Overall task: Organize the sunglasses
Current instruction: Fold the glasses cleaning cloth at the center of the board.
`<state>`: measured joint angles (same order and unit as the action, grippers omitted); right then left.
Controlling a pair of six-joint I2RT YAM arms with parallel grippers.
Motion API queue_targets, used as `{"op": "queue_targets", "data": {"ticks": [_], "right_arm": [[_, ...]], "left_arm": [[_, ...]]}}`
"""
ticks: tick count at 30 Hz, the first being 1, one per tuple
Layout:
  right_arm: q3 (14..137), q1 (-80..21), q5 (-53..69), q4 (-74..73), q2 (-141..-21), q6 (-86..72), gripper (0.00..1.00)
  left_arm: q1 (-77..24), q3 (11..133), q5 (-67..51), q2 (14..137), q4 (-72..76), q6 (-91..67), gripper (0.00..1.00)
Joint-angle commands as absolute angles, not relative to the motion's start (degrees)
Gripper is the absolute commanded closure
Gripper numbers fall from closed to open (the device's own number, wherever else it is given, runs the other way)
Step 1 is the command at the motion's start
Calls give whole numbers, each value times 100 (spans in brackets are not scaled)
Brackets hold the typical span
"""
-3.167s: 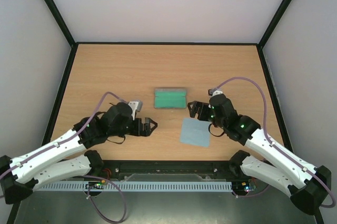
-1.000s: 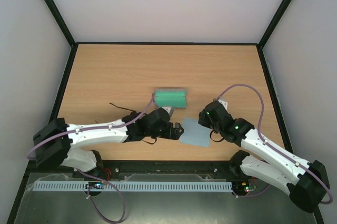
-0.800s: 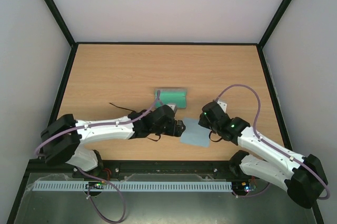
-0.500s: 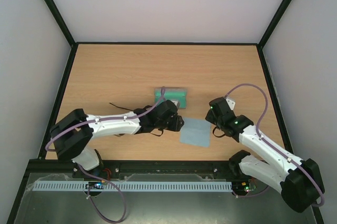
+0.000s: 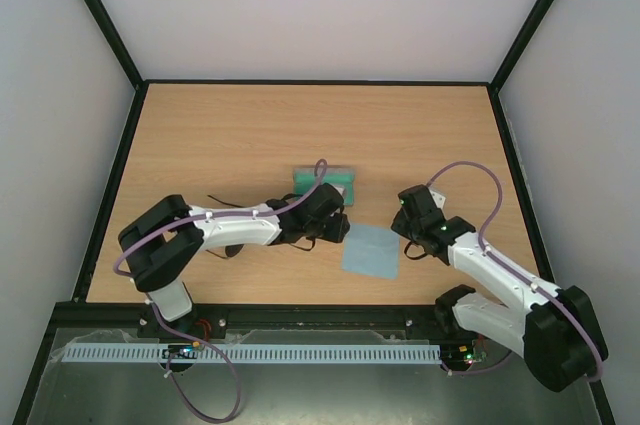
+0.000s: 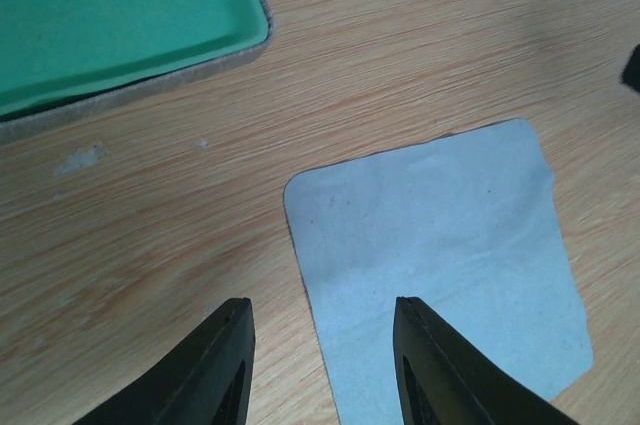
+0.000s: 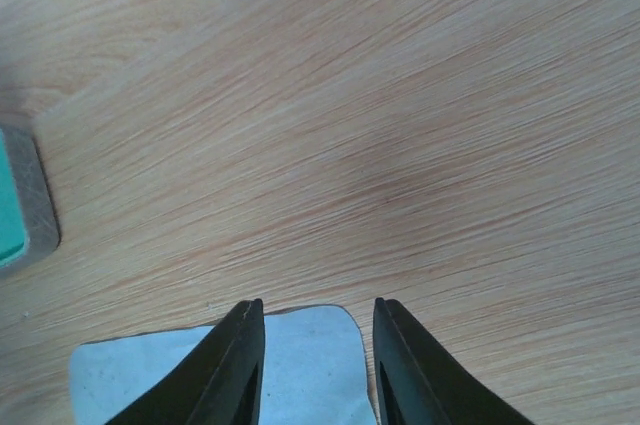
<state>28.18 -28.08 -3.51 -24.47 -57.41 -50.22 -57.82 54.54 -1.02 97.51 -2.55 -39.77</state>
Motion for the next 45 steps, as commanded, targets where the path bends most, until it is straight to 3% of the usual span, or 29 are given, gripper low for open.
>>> {"op": "queue_targets", "data": {"ticks": [1,6,10,13,45], "right_arm": [[2590,-2777,-228,-2159,-5876,-4909,70],[2502,-2777,-92,-1975,-6155,-4833,71],[2438,-2777,-67,-1871,-6239,-4839,78],[2396,-2777,-64,-1824,-6282,-4838,78],[2331,-2777,-288,-1696,-6539,-4797,81]], "left_arm": [[-5748,5669,18,9859,-138,-3730,60],[-5713,5765,44,10030,-59,-3620,59],[-5708,5881,59,10212,-70,-3538,60],[-5704,5914,83,10292,-70,-3503,64],[-5687,6348,279,11056,-320,-3156,69]]}}
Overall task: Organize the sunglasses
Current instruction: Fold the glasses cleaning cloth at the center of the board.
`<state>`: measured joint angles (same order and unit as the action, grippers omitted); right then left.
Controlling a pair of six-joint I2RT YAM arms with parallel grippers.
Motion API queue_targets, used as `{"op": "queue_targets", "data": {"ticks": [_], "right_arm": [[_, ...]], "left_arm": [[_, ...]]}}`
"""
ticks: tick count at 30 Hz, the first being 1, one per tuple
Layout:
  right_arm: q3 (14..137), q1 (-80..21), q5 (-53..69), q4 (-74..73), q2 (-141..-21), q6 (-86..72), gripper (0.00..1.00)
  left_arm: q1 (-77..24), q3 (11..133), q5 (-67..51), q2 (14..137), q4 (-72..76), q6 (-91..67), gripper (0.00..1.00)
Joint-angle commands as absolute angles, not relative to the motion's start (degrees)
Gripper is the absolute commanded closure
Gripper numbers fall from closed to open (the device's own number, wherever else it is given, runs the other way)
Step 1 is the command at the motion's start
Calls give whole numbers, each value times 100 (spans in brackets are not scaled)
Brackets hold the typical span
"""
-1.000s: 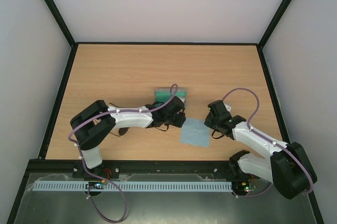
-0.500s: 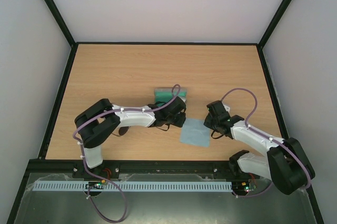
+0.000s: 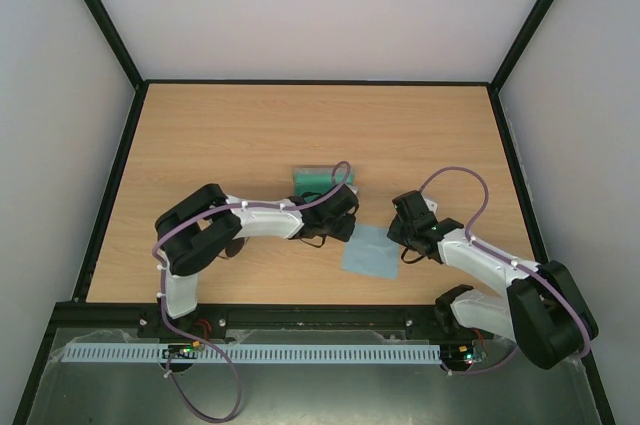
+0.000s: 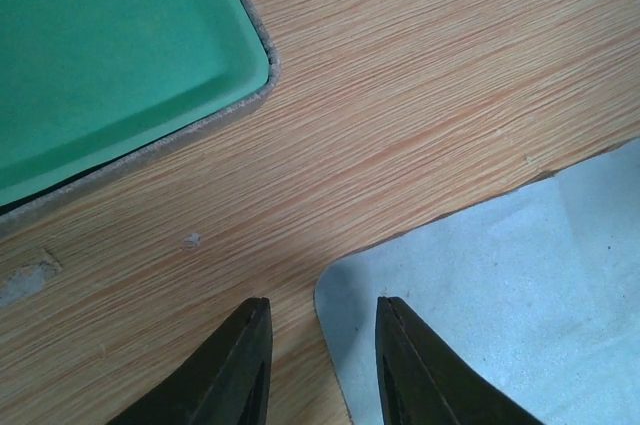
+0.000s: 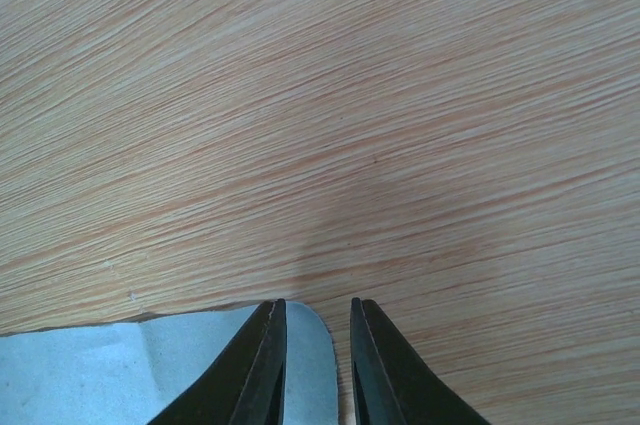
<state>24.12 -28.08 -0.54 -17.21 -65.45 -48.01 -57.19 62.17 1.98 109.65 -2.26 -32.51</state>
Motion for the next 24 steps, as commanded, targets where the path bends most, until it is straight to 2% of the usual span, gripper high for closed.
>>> {"op": "queue_targets", "data": {"ticks": [1,24], "right_arm": [[2330,-2777,-282,-1696,-6539,-4792,81],[2260,-2777,74,-1401,-6803,-4706,85]], "left_arm": [[-5687,6339,281,11057,-322,-3148,70],[-5687,6190,353,11031,-273,-3203,84]]}}
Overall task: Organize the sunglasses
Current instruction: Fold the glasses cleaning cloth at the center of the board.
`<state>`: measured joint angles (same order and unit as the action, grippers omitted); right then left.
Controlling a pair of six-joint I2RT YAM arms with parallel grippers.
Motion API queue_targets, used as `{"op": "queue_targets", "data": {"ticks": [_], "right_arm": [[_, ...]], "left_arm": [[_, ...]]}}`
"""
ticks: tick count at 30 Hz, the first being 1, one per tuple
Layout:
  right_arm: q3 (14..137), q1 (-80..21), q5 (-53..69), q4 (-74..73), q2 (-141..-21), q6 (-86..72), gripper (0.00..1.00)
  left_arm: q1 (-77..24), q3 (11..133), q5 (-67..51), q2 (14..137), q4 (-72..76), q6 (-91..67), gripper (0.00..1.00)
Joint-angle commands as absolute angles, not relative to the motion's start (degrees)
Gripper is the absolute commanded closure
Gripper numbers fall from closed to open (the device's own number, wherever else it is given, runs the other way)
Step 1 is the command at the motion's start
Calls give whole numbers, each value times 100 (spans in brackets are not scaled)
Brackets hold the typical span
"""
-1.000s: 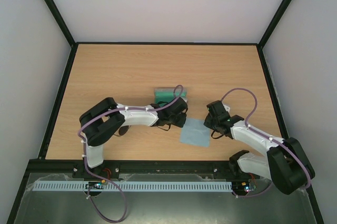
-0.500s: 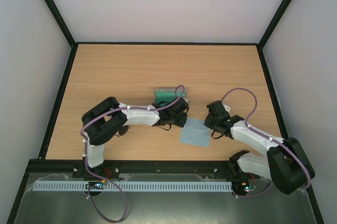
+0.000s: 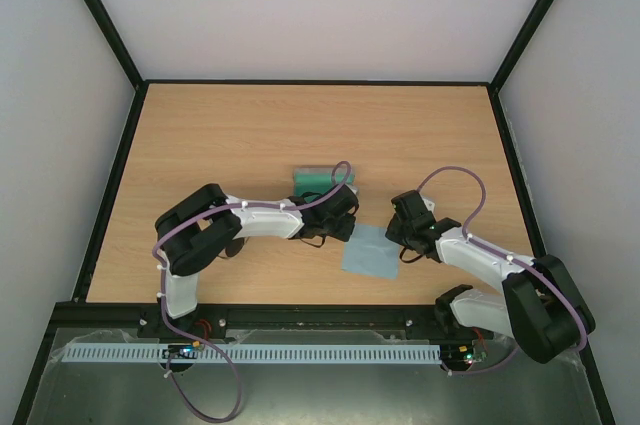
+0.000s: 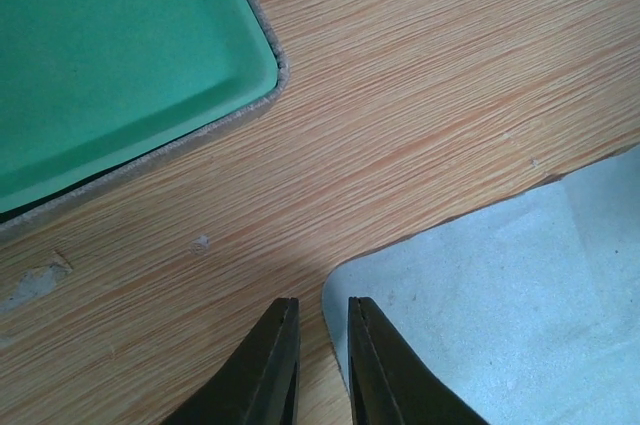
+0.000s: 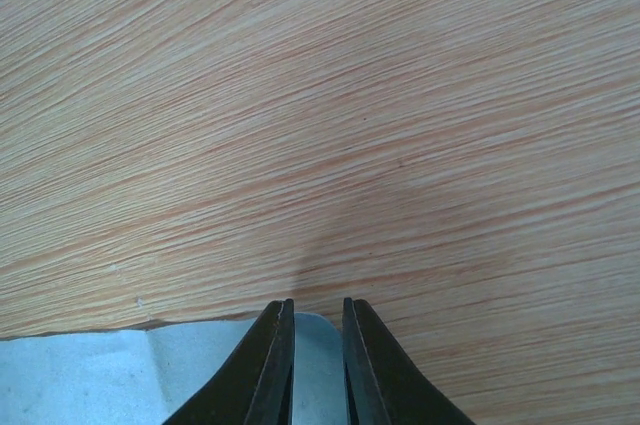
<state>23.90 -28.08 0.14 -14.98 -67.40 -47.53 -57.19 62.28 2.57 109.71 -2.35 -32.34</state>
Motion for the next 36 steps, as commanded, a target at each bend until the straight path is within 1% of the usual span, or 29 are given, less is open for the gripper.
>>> {"op": "queue_targets", "data": {"ticks": [1,5,9,19,20,25,27,36], "right_arm": [[2249,-2777,86,-1390,-6807,-4693,85],[2213,-2777,118,-1350,-6850,-4676,86],[2214,-2777,153,-1328,-6893,-4667,91],[2224,-2777,178,-1369,-6842,-4649,97],[2225,-2777,169,-1383,-6824,-4661,97],[2245,-2777,158,-1411,-6787,-4654,98],[2246,-2777,163,-1408,-6781,-4657,98],[2233,-2777,193,-1381,-6776,-4665,98]], "left_arm": [[-5687,6181,352,11035,-265,-3207,85],[-5687,6162,378,11030,-264,-3221,87],[-5687,6137,391,11004,-255,-3229,89],[-5687,6134,418,10944,-229,-3256,93],[-5687,6146,420,10943,-229,-3260,93],[-5687,6211,367,10975,-229,-3252,81],[-5686,6245,333,11005,-229,-3238,78],[-5711,6351,399,11224,-279,-3192,77]]}}
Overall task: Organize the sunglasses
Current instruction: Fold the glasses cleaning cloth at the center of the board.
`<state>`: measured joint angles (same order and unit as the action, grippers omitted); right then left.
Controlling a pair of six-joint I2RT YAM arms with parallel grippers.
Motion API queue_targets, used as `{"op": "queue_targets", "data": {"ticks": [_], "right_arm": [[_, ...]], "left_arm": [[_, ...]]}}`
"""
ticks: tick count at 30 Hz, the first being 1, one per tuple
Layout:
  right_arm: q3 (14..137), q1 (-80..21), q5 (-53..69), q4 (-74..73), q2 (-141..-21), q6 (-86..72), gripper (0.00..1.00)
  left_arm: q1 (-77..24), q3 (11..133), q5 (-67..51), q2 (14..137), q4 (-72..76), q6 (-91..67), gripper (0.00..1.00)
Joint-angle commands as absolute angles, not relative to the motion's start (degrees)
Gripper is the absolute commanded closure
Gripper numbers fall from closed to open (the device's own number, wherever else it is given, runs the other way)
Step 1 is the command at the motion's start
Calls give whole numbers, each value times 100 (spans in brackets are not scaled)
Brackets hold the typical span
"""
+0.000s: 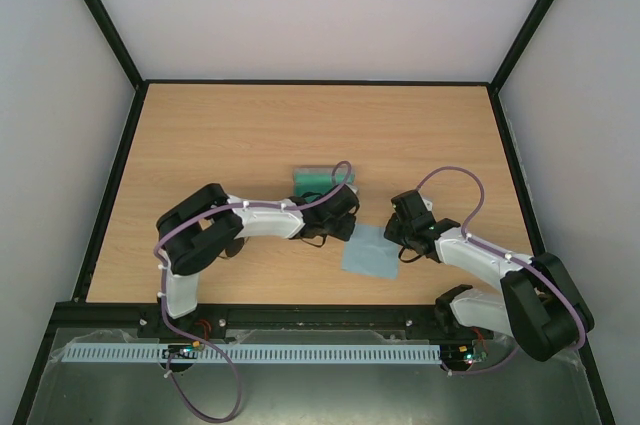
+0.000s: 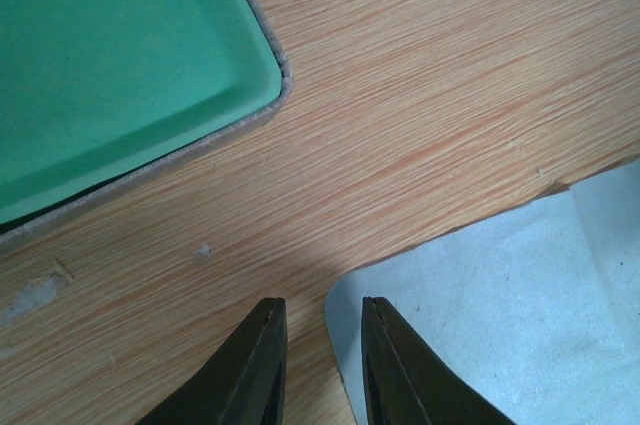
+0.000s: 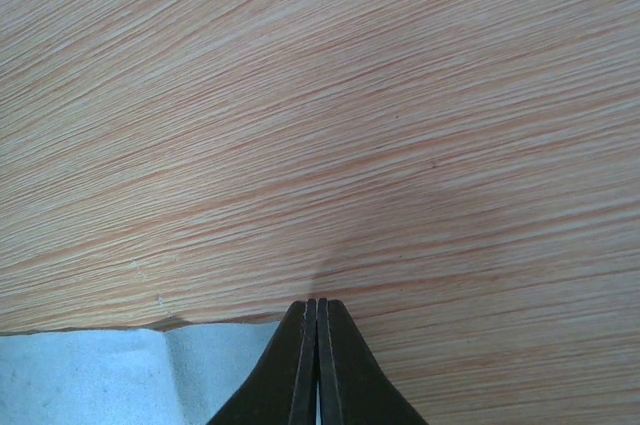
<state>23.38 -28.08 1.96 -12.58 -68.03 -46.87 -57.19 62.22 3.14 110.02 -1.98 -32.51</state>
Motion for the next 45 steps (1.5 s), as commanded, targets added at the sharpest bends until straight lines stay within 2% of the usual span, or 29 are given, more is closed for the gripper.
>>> {"op": "queue_targets", "data": {"ticks": [1,8,16,18,39,42,45], "right_arm": [[2233,-2777,198,-1368,-6784,-4671,98],[2232,-2777,203,-1345,-6794,-4658,98],[2243,-2777,219,-1314,-6837,-4632,98],[2257,-2777,223,-1316,-6854,-4627,98],[2526,-2777,141,-1654,-6580,-4571,99],[2522,-2778,134,-1661,-6564,-4578,99],[2505,-2777,141,-1660,-6550,-4590,99]], "left_arm": [[-5719,6366,415,11250,-285,-3176,76],[-5774,6504,492,11428,-356,-3091,79],[-5792,6454,591,11447,-403,-3088,97],[-5792,6430,629,11420,-413,-3091,97],[-5783,6028,614,10871,-292,-3217,98],[-5781,6033,554,10887,-282,-3231,92],[-5792,6047,520,10886,-260,-3246,82]]}}
